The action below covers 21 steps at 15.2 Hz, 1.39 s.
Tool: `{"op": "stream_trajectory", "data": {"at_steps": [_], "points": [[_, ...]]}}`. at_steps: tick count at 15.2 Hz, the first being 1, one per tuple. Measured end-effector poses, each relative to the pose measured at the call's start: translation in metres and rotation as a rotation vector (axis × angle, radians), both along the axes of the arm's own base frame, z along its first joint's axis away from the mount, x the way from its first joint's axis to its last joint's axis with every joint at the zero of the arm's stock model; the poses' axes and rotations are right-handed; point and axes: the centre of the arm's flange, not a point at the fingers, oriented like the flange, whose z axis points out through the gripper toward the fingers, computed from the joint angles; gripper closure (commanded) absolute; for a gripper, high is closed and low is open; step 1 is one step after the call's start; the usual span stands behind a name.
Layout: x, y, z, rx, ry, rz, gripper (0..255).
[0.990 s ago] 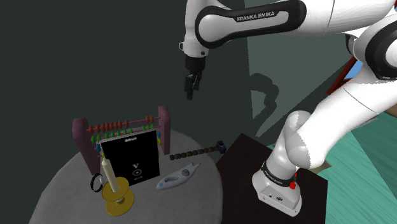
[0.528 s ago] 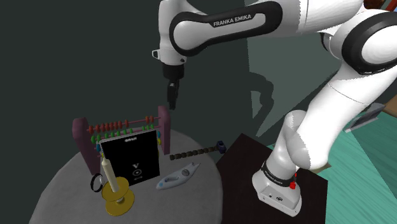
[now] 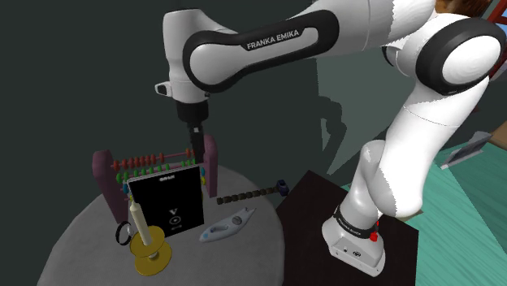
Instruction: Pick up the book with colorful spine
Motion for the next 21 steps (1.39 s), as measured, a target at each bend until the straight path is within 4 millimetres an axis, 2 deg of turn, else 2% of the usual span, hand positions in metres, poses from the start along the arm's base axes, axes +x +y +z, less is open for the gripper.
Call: {"op": "stream_trajectory", "data": {"at_steps": [2, 4, 11, 12, 21], "points": [[-0.006, 0.026, -0.003, 0.009, 0.004, 0.081, 0], [-0.009, 0.038, -0.008, 0.014, 0.007, 0.118, 0], [-0.01, 0.041, -0.044, 0.015, 0.008, 0.131, 0], [-0.01, 0.041, -0.045, 0.015, 0.008, 0.131, 255], [-0.01, 0.04, -0.046, 0.015, 0.007, 0.13, 255]]}}
